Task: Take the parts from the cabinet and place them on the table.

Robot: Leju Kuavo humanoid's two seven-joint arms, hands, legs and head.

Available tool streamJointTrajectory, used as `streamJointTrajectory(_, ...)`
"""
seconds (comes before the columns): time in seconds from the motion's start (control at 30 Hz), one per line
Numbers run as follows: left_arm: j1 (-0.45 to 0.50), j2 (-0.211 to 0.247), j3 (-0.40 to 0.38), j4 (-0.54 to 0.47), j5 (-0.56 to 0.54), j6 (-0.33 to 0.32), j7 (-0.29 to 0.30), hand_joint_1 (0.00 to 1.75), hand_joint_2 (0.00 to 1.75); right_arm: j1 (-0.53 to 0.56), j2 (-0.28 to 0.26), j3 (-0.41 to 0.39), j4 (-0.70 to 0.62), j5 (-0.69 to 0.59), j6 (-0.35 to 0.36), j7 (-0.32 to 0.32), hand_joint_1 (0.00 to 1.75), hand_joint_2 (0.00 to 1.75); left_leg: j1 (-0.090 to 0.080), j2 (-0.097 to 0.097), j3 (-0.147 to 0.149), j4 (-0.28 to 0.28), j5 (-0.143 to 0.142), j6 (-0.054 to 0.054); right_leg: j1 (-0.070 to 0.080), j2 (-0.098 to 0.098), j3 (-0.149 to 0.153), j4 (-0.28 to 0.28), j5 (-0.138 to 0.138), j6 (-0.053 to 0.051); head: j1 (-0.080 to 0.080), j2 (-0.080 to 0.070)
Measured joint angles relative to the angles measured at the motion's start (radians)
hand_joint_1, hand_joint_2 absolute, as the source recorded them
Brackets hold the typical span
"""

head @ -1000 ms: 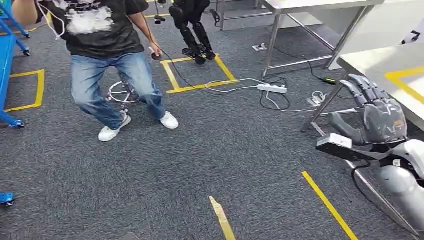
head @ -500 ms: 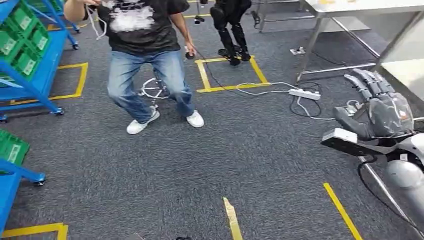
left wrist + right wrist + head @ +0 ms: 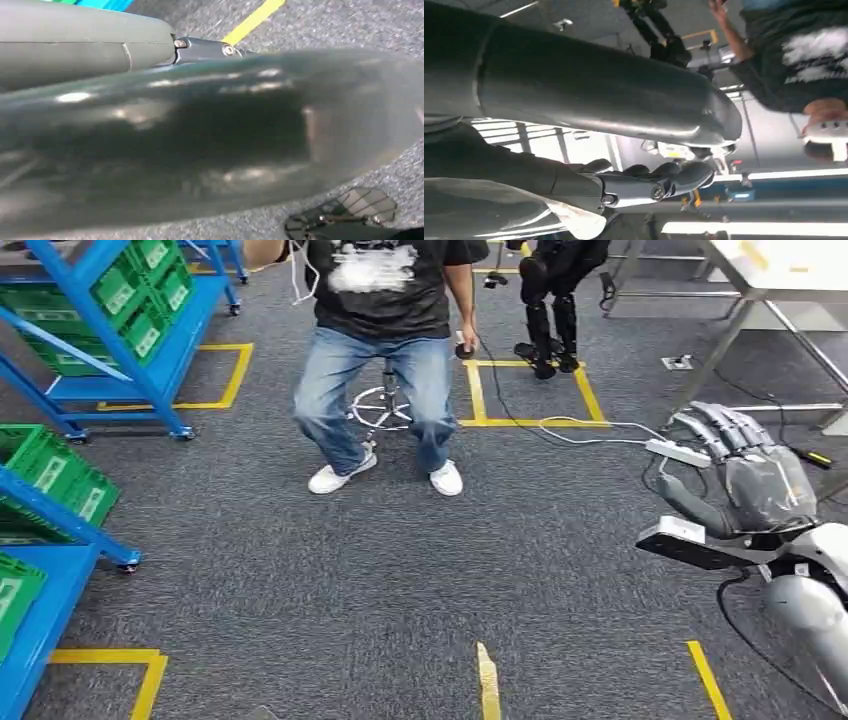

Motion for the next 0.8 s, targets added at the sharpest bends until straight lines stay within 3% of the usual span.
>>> streamJointTrajectory(0.03, 0.001, 0.0, 0.0, 0.0, 0.0, 0.0, 0.0, 0.0, 0.0, 0.005, 0.0, 0.002, 0.002, 0.001, 0.0, 0.0, 0.0, 0.0, -0.001, -0.014, 0.001, 0.0, 0.0, 0.0, 0.0, 0.0, -0.001, -0.021, 0.031, -0.004, -0.001, 0.0)
streamJointTrajectory(0.07, 0.002, 0.0, 0.0, 0.0, 0.0, 0.0, 0.0, 0.0, 0.0, 0.007, -0.002, 0.002, 0.002, 0.003, -0.001, 0.001, 0.0, 0.0, -0.001, -0.025, 0.001, 0.0, 0.0, 0.0, 0.0, 0.003, 0.021, -0.084, 0.077, -0.009, 0.0, 0.0)
streamJointTrajectory(0.1, 0.002, -0.001, 0.0, 0.0, 0.0, 0.001, 0.0, 0.0, 0.0, 0.007, -0.007, 0.001, 0.002, 0.003, -0.003, 0.002, 0.0, 0.0, -0.001, -0.038, 0.003, 0.0, 0.0, 0.0, 0.0, 0.011, 0.061, -0.176, 0.129, -0.015, -0.001, 0.0)
streamJointTrajectory(0.13, 0.001, -0.001, 0.0, 0.0, 0.0, 0.002, 0.0, 0.0, 0.0, 0.007, -0.012, -0.003, 0.002, 0.0, -0.006, 0.003, 0.0, 0.0, -0.001, -0.048, 0.004, 0.0, -0.001, -0.001, 0.0, 0.034, 0.1, -0.263, 0.17, -0.019, 0.0, 0.0)
streamJointTrajectory(0.17, 0.002, -0.001, 0.0, 0.0, 0.001, 0.003, 0.0, 0.0, 0.0, 0.009, -0.019, -0.008, 0.002, -0.004, -0.01, 0.003, 0.0, 0.0, -0.002, -0.055, 0.001, 0.001, -0.001, -0.003, -0.003, 0.076, 0.119, -0.299, 0.16, -0.024, -0.001, 0.0)
streamJointTrajectory(0.2, 0.001, 0.0, 0.0, 0.0, 0.002, 0.005, 0.0, 0.0, 0.0, 0.017, -0.026, -0.014, -0.001, -0.01, -0.013, 0.0, 0.0, 0.0, -0.002, -0.068, -0.005, 0.006, 0.0, -0.009, -0.004, 0.073, 0.135, -0.319, 0.16, -0.023, -0.002, 0.0)
streamJointTrajectory(0.3, 0.015, 0.0, 0.002, 0.0, 0.003, 0.004, 0.0, 0.0, 0.0, 0.054, -0.042, -0.039, -0.017, -0.022, -0.015, -0.015, 0.0, 0.0, 0.005, -0.097, -0.008, 0.001, 0.005, -0.027, 0.001, 0.048, 0.139, -0.318, 0.16, -0.028, -0.002, 0.0)
streamJointTrajectory(0.33, 0.018, 0.006, 0.002, 0.0, 0.003, 0.005, 0.001, 0.0, 0.0, 0.062, -0.047, -0.046, -0.024, -0.022, -0.014, -0.019, 0.0, 0.0, 0.004, -0.089, -0.008, 0.008, -0.005, -0.03, -0.009, 0.034, 0.145, -0.329, 0.165, -0.036, -0.002, 0.0)
streamJointTrajectory(0.37, 0.02, 0.003, 0.003, 0.0, 0.003, 0.005, 0.002, 0.0, 0.0, 0.073, -0.05, -0.051, -0.03, -0.022, -0.014, -0.023, 0.0, 0.0, -0.002, -0.04, -0.018, 0.035, -0.03, -0.035, -0.005, 0.028, 0.151, -0.333, 0.165, -0.038, -0.006, 0.0)
streamJointTrajectory(0.4, 0.019, 0.003, 0.003, 0.0, 0.003, 0.005, 0.002, 0.0, 0.0, 0.085, -0.053, -0.054, -0.036, -0.021, -0.013, -0.026, 0.0, 0.0, -0.001, -0.009, -0.045, 0.097, -0.068, -0.04, -0.005, 0.014, 0.154, -0.333, 0.163, -0.044, -0.01, 0.0)
streamJointTrajectory(0.47, 0.018, 0.003, 0.005, 0.0, 0.003, 0.004, 0.0, 0.0, 0.0, 0.118, -0.055, -0.061, -0.043, -0.011, -0.017, -0.035, 0.0, 0.0, 0.004, 0.011, -0.113, 0.251, -0.136, -0.046, -0.002, -0.012, 0.157, -0.333, 0.158, -0.048, -0.009, 0.0)
streamJointTrajectory(0.5, 0.019, 0.004, 0.005, 0.0, 0.003, 0.004, 0.0, 0.0, 0.0, 0.133, -0.055, -0.061, -0.046, -0.004, -0.021, -0.041, 0.0, 0.0, 0.006, 0.012, -0.13, 0.291, -0.143, -0.049, -0.002, -0.023, 0.157, -0.332, 0.157, -0.049, -0.009, 0.0)
streamJointTrajectory(0.53, 0.021, 0.004, 0.005, 0.0, 0.002, 0.005, 0.002, 0.0, 0.0, 0.146, -0.055, -0.061, -0.048, 0.0, -0.022, -0.043, 0.0, 0.0, 0.007, 0.013, -0.125, 0.286, -0.129, -0.051, -0.003, -0.033, 0.158, -0.332, 0.156, -0.048, -0.009, 0.0)
streamJointTrajectory(0.57, 0.022, 0.006, 0.005, 0.0, 0.002, 0.005, 0.003, 0.0, 0.0, 0.156, -0.055, -0.061, -0.051, 0.005, -0.023, -0.045, 0.0, 0.0, 0.008, 0.015, -0.102, 0.24, -0.096, -0.052, -0.003, -0.043, 0.159, -0.332, 0.155, -0.047, -0.01, 0.0)
streamJointTrajectory(0.6, 0.022, 0.006, 0.005, 0.0, 0.002, 0.005, 0.003, 0.0, 0.0, 0.163, -0.055, -0.061, -0.053, 0.007, -0.024, -0.047, 0.0, 0.0, 0.008, 0.023, -0.06, 0.159, -0.053, -0.05, -0.003, -0.052, 0.162, -0.332, 0.154, -0.045, -0.01, 0.0)
streamJointTrajectory(0.63, 0.022, 0.008, 0.005, 0.0, 0.002, 0.006, 0.003, 0.0, 0.0, 0.165, -0.055, -0.061, -0.055, 0.008, -0.026, -0.048, 0.0, 0.0, 0.007, 0.044, -0.011, 0.068, -0.014, -0.046, -0.003, -0.06, 0.166, -0.331, 0.151, -0.041, -0.01, 0.0)
streamJointTrajectory(0.67, 0.021, 0.008, 0.005, 0.0, 0.002, 0.006, 0.003, 0.0, 0.0, 0.167, -0.055, -0.061, -0.058, 0.008, -0.026, -0.048, 0.0, 0.0, 0.0, 0.091, 0.018, 0.011, -0.014, -0.04, 0.0, -0.067, 0.169, -0.331, 0.149, -0.037, -0.01, 0.0)
streamJointTrajectory(0.7, 0.018, 0.008, 0.005, 0.0, 0.002, 0.006, 0.003, 0.0, 0.0, 0.169, -0.055, -0.063, -0.059, 0.008, -0.028, -0.048, 0.0, 0.0, -0.007, 0.09, 0.024, -0.01, -0.018, -0.037, 0.008, -0.073, 0.166, -0.325, 0.144, -0.03, -0.01, 0.0)
streamJointTrajectory(0.8, 0.02, 0.008, 0.006, 0.0, 0.004, 0.006, 0.0, 0.0, 0.0, 0.175, -0.055, -0.063, -0.062, 0.01, -0.029, -0.049, 0.0, 0.0, -0.007, 0.062, 0.018, -0.005, -0.016, -0.025, 0.008, -0.105, 0.175, -0.329, 0.141, -0.02, -0.008, 0.0)
